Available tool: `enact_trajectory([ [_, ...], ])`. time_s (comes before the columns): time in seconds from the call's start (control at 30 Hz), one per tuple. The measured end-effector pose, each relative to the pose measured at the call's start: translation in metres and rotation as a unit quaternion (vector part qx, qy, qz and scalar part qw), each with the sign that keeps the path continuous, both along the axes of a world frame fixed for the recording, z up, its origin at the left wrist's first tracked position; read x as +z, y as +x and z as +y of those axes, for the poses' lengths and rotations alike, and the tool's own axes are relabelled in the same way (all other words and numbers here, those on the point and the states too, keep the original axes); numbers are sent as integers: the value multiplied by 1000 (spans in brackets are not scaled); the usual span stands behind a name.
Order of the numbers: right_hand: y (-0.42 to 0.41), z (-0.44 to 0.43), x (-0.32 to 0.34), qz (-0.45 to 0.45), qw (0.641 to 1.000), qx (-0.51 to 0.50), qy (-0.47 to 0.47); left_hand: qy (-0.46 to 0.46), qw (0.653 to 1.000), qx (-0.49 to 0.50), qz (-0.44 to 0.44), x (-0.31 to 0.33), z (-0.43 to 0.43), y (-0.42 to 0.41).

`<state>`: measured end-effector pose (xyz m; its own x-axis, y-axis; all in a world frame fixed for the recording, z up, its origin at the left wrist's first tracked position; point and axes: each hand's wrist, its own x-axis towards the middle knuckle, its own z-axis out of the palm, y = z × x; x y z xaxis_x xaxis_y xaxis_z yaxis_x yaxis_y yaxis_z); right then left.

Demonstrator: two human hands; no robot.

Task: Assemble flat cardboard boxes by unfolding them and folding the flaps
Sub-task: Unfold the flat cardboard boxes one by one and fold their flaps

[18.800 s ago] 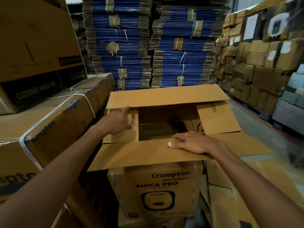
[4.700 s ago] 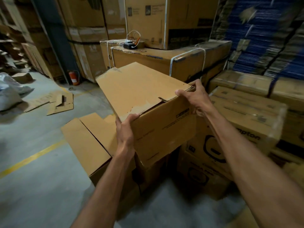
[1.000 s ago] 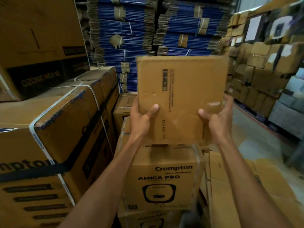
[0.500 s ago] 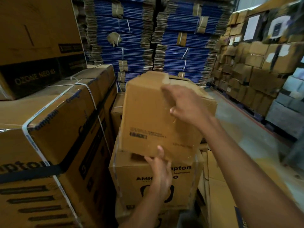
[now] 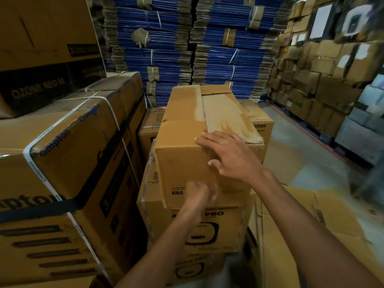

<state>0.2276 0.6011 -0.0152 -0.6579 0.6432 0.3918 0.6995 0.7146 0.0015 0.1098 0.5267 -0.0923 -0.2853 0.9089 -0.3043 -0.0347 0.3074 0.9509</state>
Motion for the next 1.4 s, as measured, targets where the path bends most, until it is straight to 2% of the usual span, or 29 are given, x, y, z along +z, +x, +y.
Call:
enact_trajectory([
  [0.03,2,0,2,11,1000,7,-4,79,993,14,92,21,-3,-3],
  [0.07,4,-1,5,39,999,12,-13,169,968,38,180,43,-6,-7],
  [0.13,8,0,13,132,991,16,-32,326,895,78,295,82,-7,-15],
  [0.17,10,3,17,167,985,7,-34,370,864,85,332,96,-2,-21],
  [0.23,12,10,21,160,986,-35,-38,371,831,61,411,112,20,-35],
  [0.3,9,16,23,108,989,-80,-64,286,818,0,498,116,50,-49],
  [0.37,6,17,23,82,986,-114,-92,214,807,-63,547,115,75,-60],
  [0.43,1,17,25,71,982,-141,-105,181,799,-109,563,113,91,-64],
  [0.53,-10,20,30,49,973,-193,-116,138,766,-171,604,114,103,-64],
  [0.63,-19,24,39,30,965,-216,-143,98,746,-192,630,113,107,-63],
  [0.87,-34,20,65,-7,956,-230,-181,51,756,-177,628,109,115,-62],
  [0.97,-40,17,68,-8,967,-210,-147,80,750,-167,634,108,109,-60],
  [1.07,-44,14,70,-47,981,-182,-44,95,730,-189,650,106,102,-66],
  [1.2,-26,23,86,-60,985,-157,35,83,735,-203,641,109,98,-69],
  [1.3,-7,27,91,-97,985,-131,53,89,733,-221,637,115,101,-63],
  [1.4,-2,21,87,-81,990,-117,23,85,739,-282,607,130,105,-49],
])
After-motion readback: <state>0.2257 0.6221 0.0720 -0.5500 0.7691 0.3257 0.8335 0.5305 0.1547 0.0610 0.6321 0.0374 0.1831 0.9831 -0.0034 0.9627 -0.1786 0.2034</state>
